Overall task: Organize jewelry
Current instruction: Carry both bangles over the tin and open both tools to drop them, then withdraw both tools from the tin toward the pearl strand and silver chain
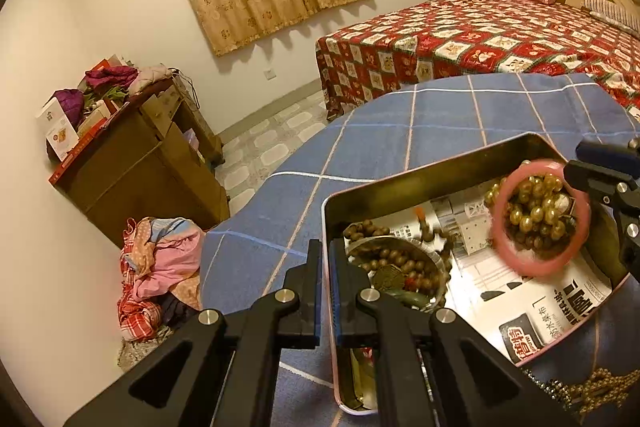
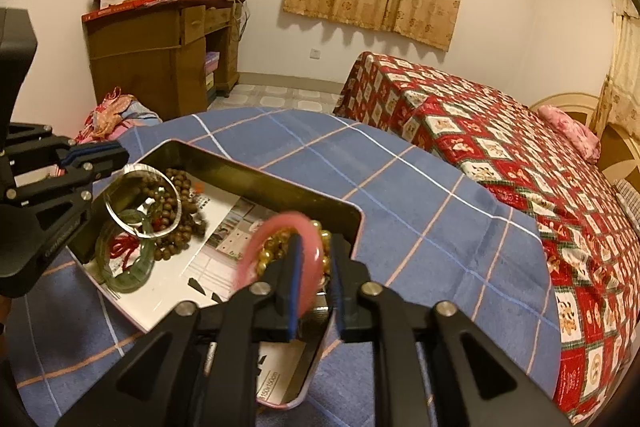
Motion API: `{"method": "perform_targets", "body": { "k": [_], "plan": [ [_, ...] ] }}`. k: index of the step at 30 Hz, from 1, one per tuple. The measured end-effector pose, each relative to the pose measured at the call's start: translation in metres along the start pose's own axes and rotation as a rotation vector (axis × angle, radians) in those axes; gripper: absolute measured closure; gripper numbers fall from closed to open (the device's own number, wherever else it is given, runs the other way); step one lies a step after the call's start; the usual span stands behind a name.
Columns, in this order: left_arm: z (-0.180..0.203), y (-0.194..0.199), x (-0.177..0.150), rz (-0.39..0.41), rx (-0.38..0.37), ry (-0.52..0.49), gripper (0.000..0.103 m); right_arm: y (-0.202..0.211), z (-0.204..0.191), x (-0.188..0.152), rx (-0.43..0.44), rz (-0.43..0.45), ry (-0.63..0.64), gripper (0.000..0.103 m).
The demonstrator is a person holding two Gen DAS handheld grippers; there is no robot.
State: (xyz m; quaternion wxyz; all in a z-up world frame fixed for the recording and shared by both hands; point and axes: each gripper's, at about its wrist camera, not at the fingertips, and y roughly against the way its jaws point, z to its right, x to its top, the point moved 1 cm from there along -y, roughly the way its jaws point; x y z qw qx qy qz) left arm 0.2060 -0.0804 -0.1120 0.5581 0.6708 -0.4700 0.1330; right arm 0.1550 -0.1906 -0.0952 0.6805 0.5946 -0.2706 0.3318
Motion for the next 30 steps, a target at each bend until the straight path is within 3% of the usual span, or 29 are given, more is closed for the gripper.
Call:
{"method": "perform_targets", "body": {
  "k": [2,4,5,6,7,8,9,22,30],
  "plan": [
    [0.001,-0.001,-0.001,-0.009,0.017,-0.006,0.099,0.001,0.003,-0.001,-0.005,0.006,-0.005,0.065],
    [0.000,-0.002,-0.003,-0.016,0.019,-0.003,0.095,0.002,0.003,-0.001,-0.008,0.008,-0.006,0.062],
    [-0.001,-0.002,-0.004,-0.019,0.020,0.002,0.084,0.003,0.003,-0.002,-0.009,0.009,-0.007,0.062],
    [-0.001,-0.001,-0.005,-0.017,0.027,0.007,0.061,0.004,0.003,-0.003,-0.009,0.009,-0.008,0.062],
    [-0.001,0.000,-0.005,-0.009,0.035,0.010,0.046,0.005,0.003,-0.004,-0.010,0.010,-0.010,0.062],
    [-0.002,0.003,-0.006,0.011,0.052,0.012,0.025,0.006,0.003,-0.004,-0.012,0.011,-0.012,0.062],
    [-0.003,0.007,-0.007,0.033,0.063,0.012,0.022,0.007,0.004,-0.005,-0.015,0.013,-0.013,0.062],
    [-0.006,0.024,-0.007,0.033,0.061,0.030,0.022,0.025,0.011,-0.020,-0.022,0.014,-0.046,0.050],
    [-0.011,0.068,-0.048,0.059,0.060,0.105,0.022,0.053,0.023,-0.056,-0.011,-0.010,-0.083,0.046]
  ]
}}
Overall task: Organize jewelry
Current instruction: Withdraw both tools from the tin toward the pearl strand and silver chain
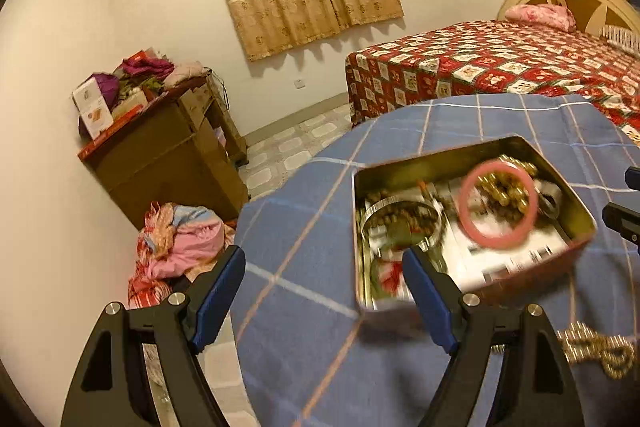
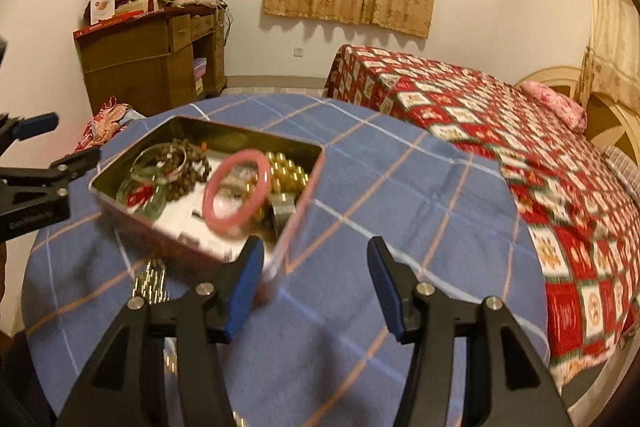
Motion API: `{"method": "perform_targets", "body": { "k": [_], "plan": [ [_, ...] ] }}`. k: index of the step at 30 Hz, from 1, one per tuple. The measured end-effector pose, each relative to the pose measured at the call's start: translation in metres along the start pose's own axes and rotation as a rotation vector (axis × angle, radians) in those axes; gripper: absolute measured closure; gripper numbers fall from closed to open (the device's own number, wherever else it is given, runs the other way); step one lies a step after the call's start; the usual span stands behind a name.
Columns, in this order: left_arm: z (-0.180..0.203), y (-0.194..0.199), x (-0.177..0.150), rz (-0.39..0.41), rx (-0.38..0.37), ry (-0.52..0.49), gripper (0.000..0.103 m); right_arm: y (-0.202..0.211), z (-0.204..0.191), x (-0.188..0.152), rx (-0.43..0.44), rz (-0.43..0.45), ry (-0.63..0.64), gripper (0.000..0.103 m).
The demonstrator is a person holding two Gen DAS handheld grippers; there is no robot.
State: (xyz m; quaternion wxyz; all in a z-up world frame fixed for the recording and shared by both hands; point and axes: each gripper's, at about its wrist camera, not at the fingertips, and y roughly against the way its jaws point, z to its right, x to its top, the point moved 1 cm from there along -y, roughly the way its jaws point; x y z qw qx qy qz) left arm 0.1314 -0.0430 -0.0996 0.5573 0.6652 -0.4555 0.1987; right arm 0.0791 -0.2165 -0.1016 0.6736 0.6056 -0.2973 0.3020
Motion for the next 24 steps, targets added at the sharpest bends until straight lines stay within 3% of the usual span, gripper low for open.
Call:
{"method": "perform_targets", "body": {
  "k": [9,17,24],
  "plan": [
    [0.022,0.014,-0.056,-0.088,-0.018,-0.014,0.022,0.015,-0.009,-0.043,0.031,-0.050,-0.015,0.045],
    [0.012,0.012,-0.070,-0.128,-0.017,0.039,0.022,0.019,-0.025,-0.060,0.103,-0.073,0.008,0.043],
    [0.010,0.009,-0.075,-0.139,-0.013,0.047,0.022,0.016,-0.041,-0.064,0.107,-0.083,0.053,0.041]
  ]
}}
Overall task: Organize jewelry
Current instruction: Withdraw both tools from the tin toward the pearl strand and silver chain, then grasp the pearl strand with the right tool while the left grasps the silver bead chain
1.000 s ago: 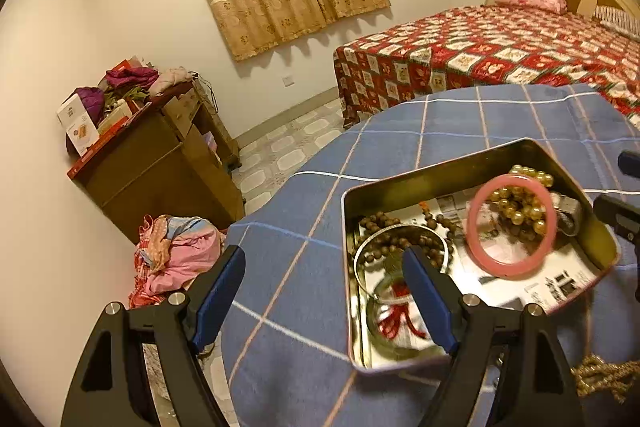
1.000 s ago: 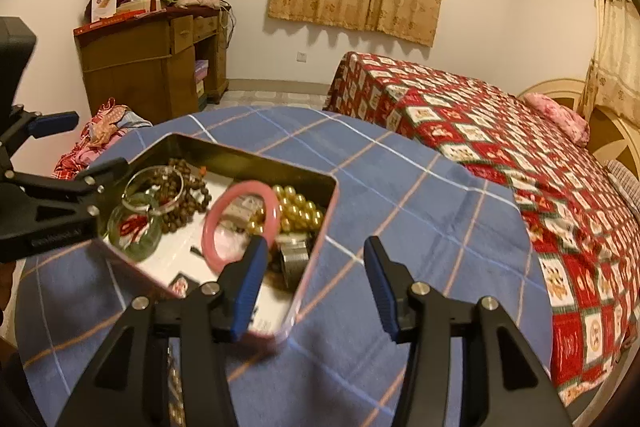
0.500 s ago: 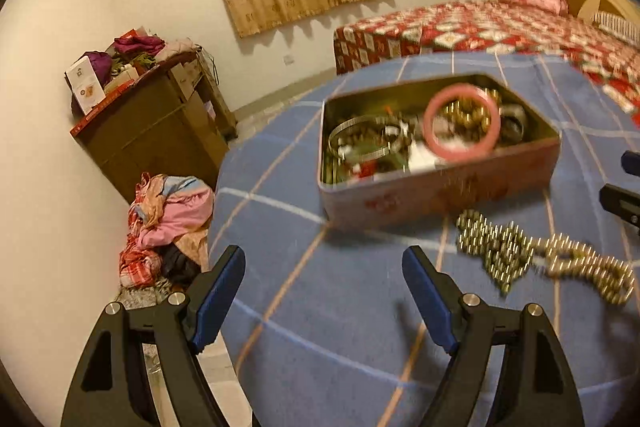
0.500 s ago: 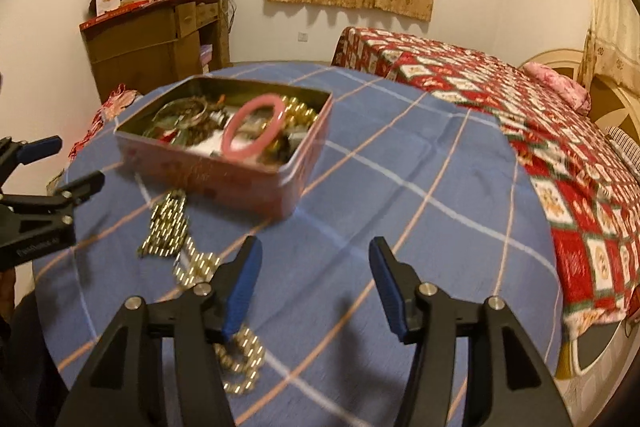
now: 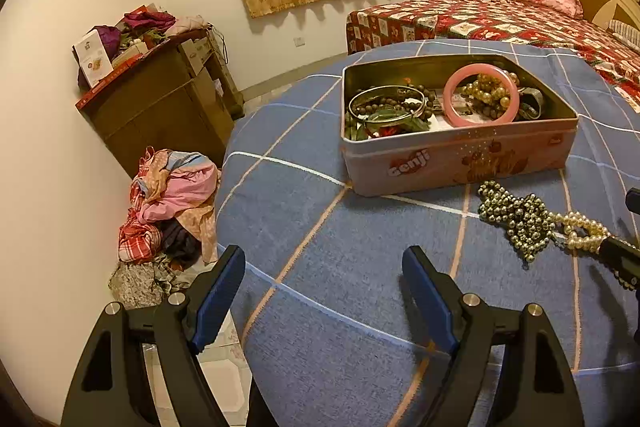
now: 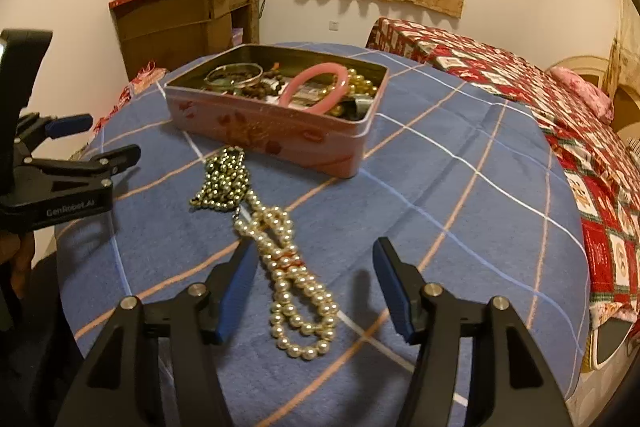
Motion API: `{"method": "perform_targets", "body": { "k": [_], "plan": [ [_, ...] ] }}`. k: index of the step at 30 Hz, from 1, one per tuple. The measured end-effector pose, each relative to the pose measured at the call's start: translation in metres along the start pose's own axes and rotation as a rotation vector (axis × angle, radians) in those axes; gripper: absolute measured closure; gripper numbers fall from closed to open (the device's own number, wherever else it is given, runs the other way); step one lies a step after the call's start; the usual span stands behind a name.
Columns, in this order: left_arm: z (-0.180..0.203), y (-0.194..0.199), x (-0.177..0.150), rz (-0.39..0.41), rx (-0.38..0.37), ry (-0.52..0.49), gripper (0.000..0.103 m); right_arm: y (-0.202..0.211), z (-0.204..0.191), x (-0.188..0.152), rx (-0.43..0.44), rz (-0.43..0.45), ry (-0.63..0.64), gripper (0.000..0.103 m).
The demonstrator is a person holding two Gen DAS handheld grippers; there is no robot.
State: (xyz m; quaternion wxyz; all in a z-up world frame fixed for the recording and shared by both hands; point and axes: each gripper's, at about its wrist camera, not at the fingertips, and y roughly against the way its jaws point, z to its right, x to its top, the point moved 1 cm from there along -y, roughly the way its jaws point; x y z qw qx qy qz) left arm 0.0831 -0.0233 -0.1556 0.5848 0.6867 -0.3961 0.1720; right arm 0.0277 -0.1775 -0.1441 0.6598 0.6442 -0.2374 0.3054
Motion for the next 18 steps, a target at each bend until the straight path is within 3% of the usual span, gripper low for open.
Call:
{"method": "perform_targets", "body": {
  "k": [5,7,10,11,12,18],
  "plan": [
    [0.004,-0.001,-0.001,-0.010,-0.025,0.002,0.022,-0.006,-0.001,-0.001,-0.024,-0.036,0.010,0.042],
    [0.006,0.001,0.001,-0.004,-0.037,0.001,0.022,-0.008,0.002,-0.001,-0.016,-0.058,0.001,0.047],
    [0.010,0.005,0.006,0.010,-0.052,-0.006,0.022,-0.007,0.009,-0.003,-0.029,-0.060,-0.012,0.064],
    [0.012,0.007,0.007,0.012,-0.060,-0.009,0.022,-0.007,0.012,-0.003,-0.021,-0.066,-0.019,0.082],
    [0.015,0.008,0.009,0.014,-0.068,-0.012,0.022,-0.006,0.015,-0.003,-0.035,-0.072,-0.020,0.087],
    [0.036,0.016,0.020,0.023,-0.098,-0.038,0.022,-0.007,0.035,-0.007,-0.181,-0.072,-0.041,0.088]
  ]
}}
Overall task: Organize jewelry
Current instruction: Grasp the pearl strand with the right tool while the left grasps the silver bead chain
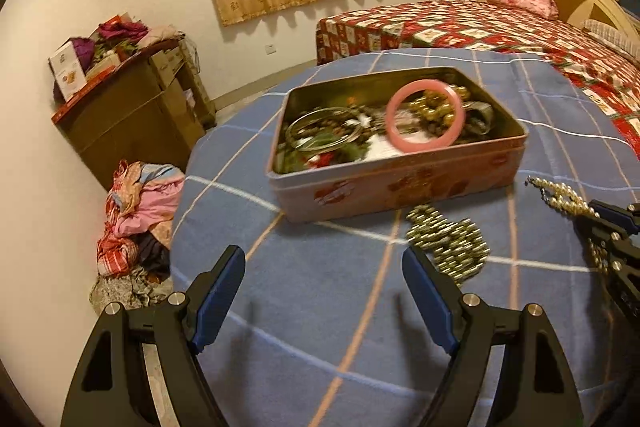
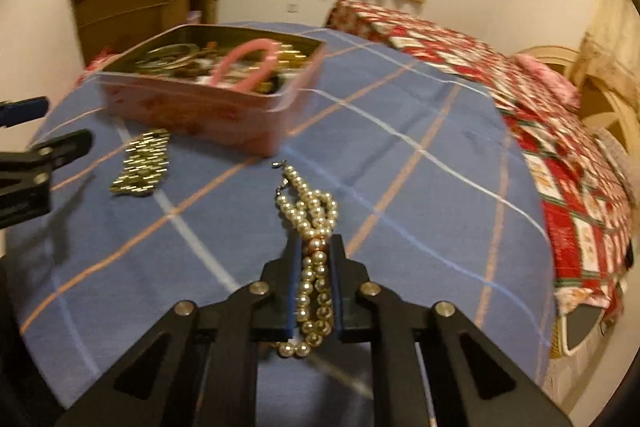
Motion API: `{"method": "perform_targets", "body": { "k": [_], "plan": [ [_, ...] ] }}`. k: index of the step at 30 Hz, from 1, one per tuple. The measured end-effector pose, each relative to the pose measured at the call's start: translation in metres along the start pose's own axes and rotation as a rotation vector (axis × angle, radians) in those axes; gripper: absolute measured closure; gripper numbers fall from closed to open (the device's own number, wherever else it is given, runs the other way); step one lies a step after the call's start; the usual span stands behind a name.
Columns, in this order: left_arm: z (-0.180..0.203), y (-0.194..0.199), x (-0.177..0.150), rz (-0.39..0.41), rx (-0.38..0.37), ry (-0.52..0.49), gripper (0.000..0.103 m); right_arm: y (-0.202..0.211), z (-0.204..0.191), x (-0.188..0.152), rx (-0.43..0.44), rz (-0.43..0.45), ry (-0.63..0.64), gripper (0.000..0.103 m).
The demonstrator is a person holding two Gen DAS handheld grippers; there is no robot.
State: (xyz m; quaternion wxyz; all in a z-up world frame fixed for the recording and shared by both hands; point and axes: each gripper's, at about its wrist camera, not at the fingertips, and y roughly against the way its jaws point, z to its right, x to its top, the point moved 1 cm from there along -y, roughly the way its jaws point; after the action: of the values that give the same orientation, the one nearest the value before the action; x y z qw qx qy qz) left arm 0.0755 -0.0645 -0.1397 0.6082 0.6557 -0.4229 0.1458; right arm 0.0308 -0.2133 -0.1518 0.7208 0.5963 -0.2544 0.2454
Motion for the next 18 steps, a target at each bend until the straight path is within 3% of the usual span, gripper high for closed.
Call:
{"method": "perform_targets", "body": {
  "k": [9,14,18],
  "plan": [
    [0.040,-0.007,0.017,-0.028,-0.048,-0.031,0.022,-0.001,0.019,0.000,-0.025,0.022,-0.053,0.088],
    [0.046,-0.027,0.014,-0.101,-0.056,-0.033,0.022,-0.001,0.017,0.001,-0.024,0.030,-0.055,0.088],
    [0.045,-0.031,0.015,-0.108,-0.050,-0.048,0.022,-0.002,0.014,0.001,-0.033,0.033,-0.042,0.088]
  ]
}}
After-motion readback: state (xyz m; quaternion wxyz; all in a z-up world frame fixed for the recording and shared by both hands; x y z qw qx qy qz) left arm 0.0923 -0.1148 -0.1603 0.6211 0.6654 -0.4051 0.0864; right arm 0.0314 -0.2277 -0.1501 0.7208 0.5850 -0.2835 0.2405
